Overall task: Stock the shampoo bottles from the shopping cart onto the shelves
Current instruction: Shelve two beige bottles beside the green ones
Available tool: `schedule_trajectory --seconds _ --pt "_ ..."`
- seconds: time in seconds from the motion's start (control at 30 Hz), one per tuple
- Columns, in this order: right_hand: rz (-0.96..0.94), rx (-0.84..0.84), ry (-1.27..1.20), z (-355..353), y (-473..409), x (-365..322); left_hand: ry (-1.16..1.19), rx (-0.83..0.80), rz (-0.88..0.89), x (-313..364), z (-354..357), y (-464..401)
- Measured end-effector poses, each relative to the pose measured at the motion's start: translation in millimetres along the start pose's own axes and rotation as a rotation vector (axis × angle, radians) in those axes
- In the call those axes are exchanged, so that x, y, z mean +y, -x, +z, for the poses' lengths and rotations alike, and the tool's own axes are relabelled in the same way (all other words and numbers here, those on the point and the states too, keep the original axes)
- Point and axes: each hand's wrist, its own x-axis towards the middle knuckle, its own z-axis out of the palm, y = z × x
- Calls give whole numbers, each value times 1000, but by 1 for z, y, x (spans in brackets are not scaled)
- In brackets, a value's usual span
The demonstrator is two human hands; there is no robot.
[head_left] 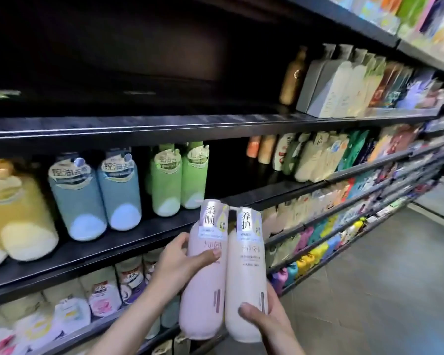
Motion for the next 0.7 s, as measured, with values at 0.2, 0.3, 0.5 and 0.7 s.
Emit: schedule_trajectory --seconds 0.2,0.3,0.5,0.7 --pt "26 73 -18 -36 -85 -26 -51 71 13 14 41 -77" --pt "28 5 22 -62 -136 -43 -10 135 24 18 61 -116" --pt "-21 -135 109 -106 -247 -78 -52 318 58 40 100 -188" --pt "-77 -282 174 -125 -332 -102 -117 490 21 46 121 -234"
